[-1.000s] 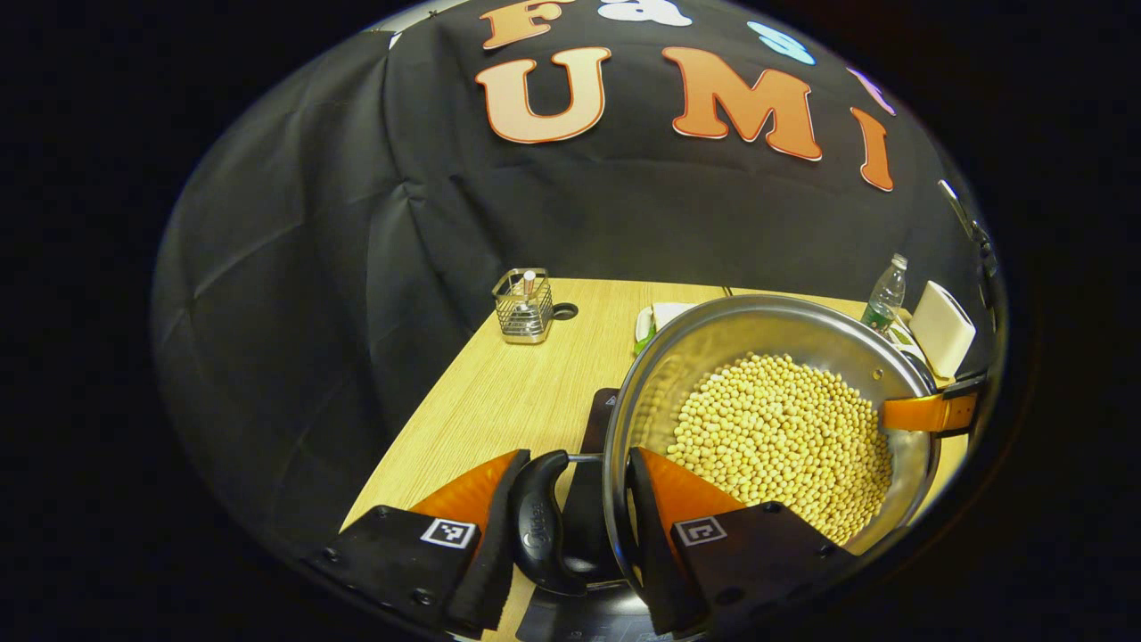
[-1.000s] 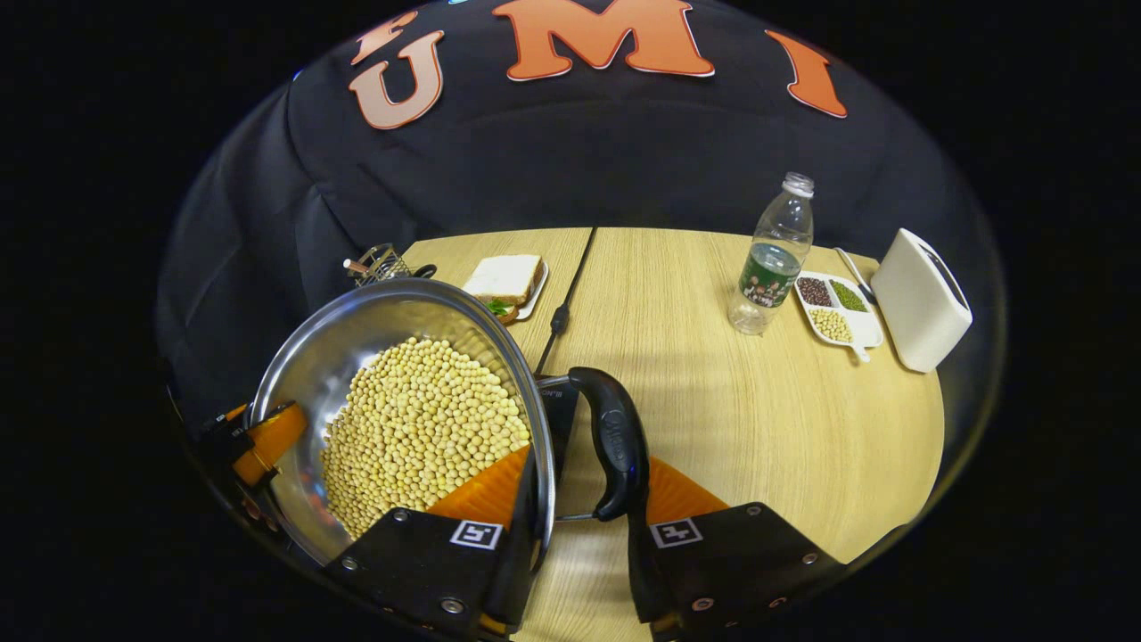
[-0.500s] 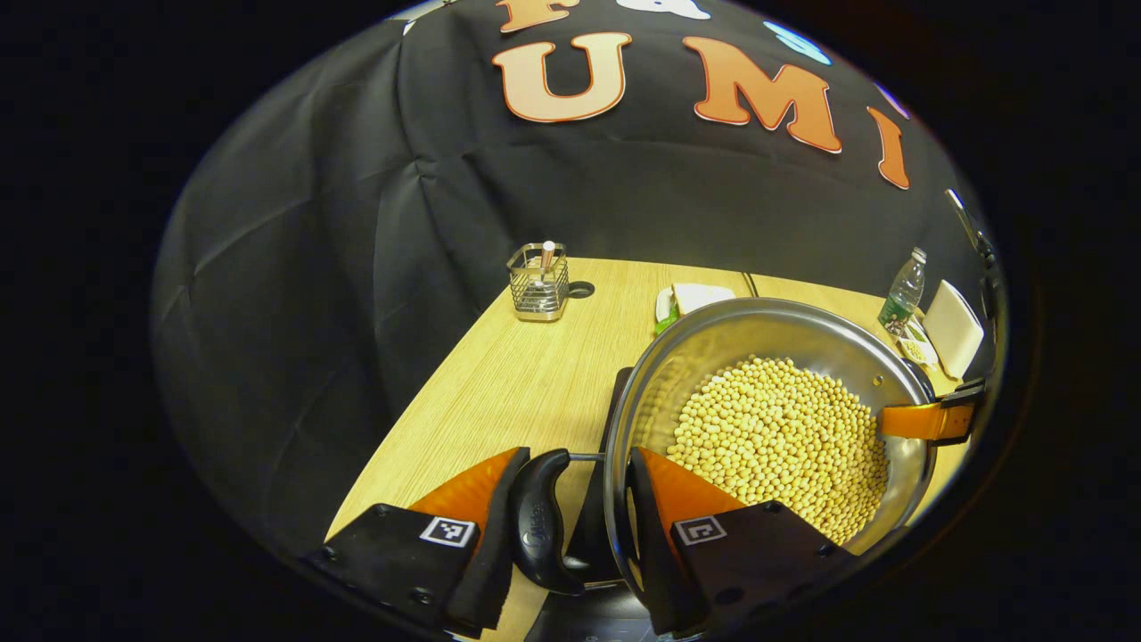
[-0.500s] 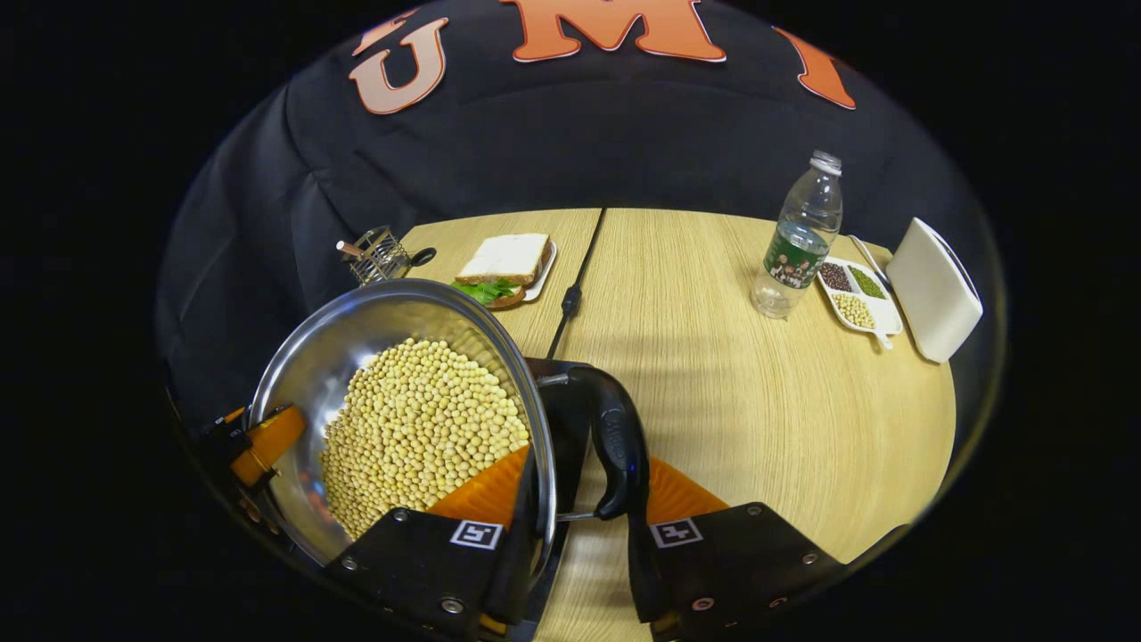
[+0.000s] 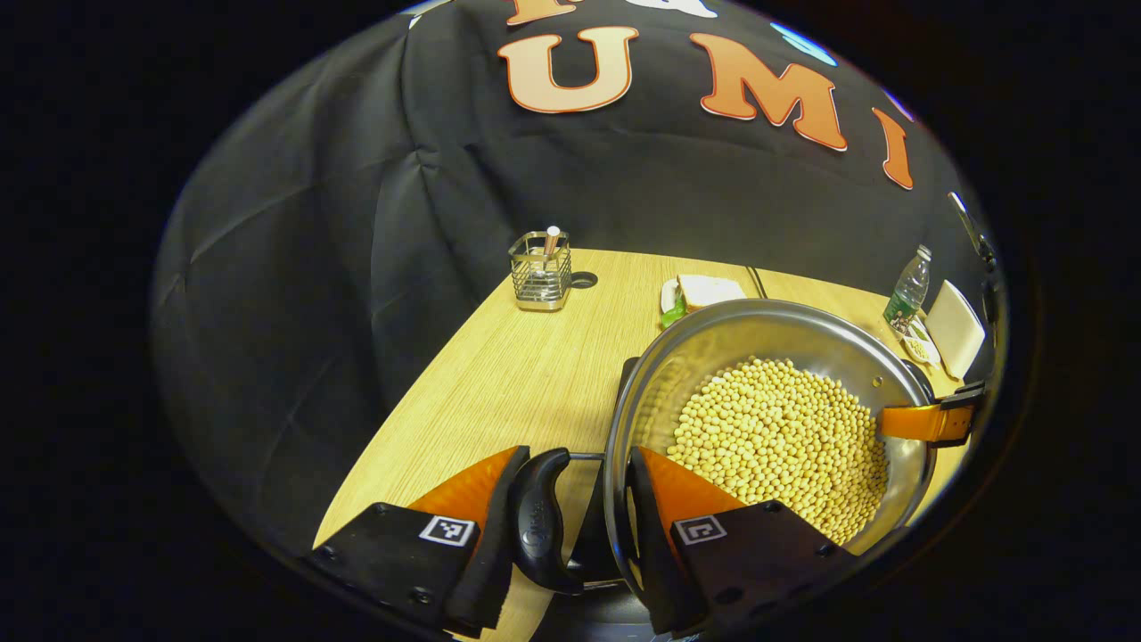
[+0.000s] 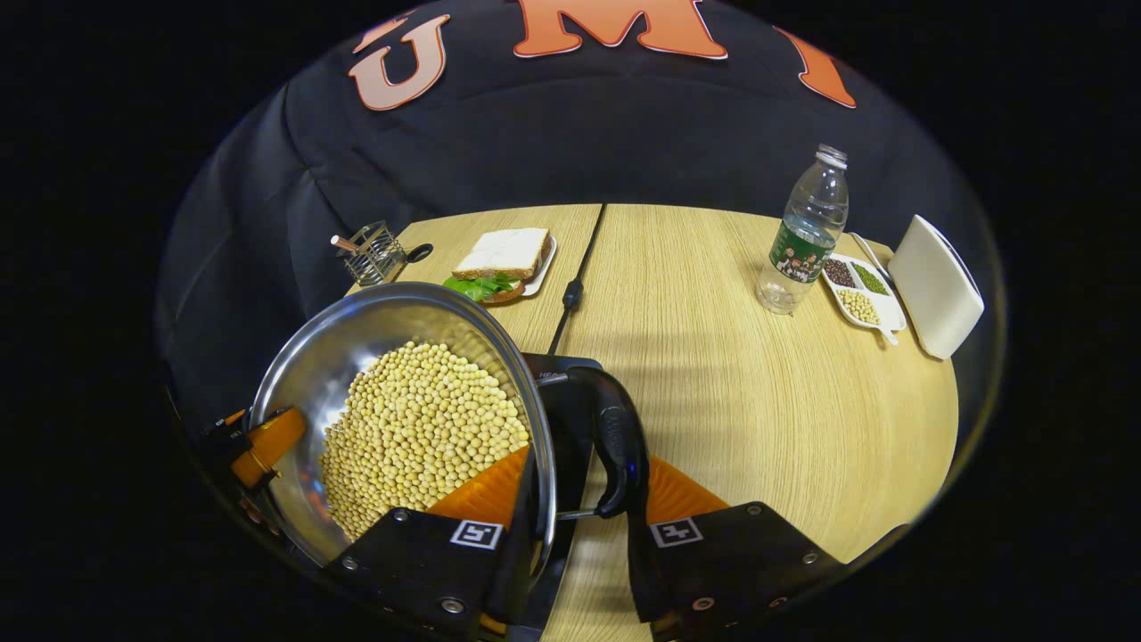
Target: First push the handle of the pot to place it horizontally, then grasp the pot with both hands and set it on the induction cooktop.
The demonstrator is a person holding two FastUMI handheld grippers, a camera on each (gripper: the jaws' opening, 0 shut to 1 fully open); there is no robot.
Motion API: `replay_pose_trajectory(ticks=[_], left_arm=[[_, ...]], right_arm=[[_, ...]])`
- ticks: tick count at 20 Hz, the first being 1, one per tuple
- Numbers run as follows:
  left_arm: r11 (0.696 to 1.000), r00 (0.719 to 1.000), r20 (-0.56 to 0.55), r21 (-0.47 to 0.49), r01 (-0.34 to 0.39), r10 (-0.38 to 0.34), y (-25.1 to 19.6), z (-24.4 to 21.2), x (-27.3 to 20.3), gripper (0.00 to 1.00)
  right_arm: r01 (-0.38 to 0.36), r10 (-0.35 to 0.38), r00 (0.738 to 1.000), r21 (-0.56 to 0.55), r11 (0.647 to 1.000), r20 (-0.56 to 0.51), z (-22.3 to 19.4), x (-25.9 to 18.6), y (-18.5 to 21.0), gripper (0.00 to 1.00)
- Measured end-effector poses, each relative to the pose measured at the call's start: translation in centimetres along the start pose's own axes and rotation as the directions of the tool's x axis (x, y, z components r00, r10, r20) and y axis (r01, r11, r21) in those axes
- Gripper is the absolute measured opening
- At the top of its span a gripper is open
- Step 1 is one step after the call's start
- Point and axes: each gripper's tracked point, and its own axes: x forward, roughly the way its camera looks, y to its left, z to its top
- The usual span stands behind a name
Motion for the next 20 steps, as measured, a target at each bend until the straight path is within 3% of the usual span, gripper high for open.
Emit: replay_pose_trajectory(ticks=[6, 10, 11, 12, 13, 14, 15, 17, 20], left_arm=[[1.000, 1.000, 0.004, -0.013, 0.025, -0.025, 0.1, -0.2, 0.3, 0.65], [0.998, 0.999, 0.044, -0.056, -0.001, 0.004, 0.3, 0.4, 0.2, 0.76], [0.997, 0.999, 0.048, -0.071, -0.010, 0.013, 0.4, 0.5, 0.0, 0.76], [0.996, 0.998, 0.054, -0.084, -0.017, 0.021, 0.4, 0.6, 0.0, 0.78], [0.996, 0.997, 0.073, -0.092, -0.022, 0.029, 0.5, 1.2, -0.4, 0.79], [0.995, 0.994, 0.105, -0.098, -0.030, 0.041, 0.6, 2.0, -0.9, 0.83], [0.994, 0.987, 0.146, -0.096, -0.050, 0.064, 1.0, 3.2, -1.7, 0.81], [0.991, 0.966, 0.233, -0.105, -0.087, 0.110, 1.5, 5.8, -3.5, 0.81], [0.989, 0.932, 0.346, -0.130, -0.068, 0.110, 0.6, 9.4, -6.8, 0.87]], right_arm=[[0.005, -0.005, 1.000, -0.010, 1.000, 0.008, 0.1, 0.1, -0.2, 0.49], [-0.048, 0.049, 0.999, 0.028, 0.998, -0.011, -0.4, -0.7, 0.6, 0.57], [-0.059, 0.059, 0.998, 0.027, 0.998, -0.009, -0.4, -1.1, 0.6, 0.51], [-0.068, 0.068, 0.998, 0.023, 0.997, -0.005, -0.3, -1.4, 0.5, 0.53], [-0.076, 0.076, 0.997, 0.024, 0.997, 0.007, 0.1, -1.9, 0.3, 0.62], [-0.079, 0.079, 0.996, 0.030, 0.996, 0.029, 0.8, -2.3, 0.0, 0.72], [-0.086, 0.083, 0.994, 0.037, 0.996, 0.070, 1.7, -3.0, -0.2, 0.67], [-0.102, 0.092, 0.982, 0.048, 0.994, 0.165, 3.9, -4.6, -0.7, 0.71], [-0.097, 0.086, 0.952, 0.023, 0.995, 0.295, 7.1, -7.5, -2.3, 0.74]])
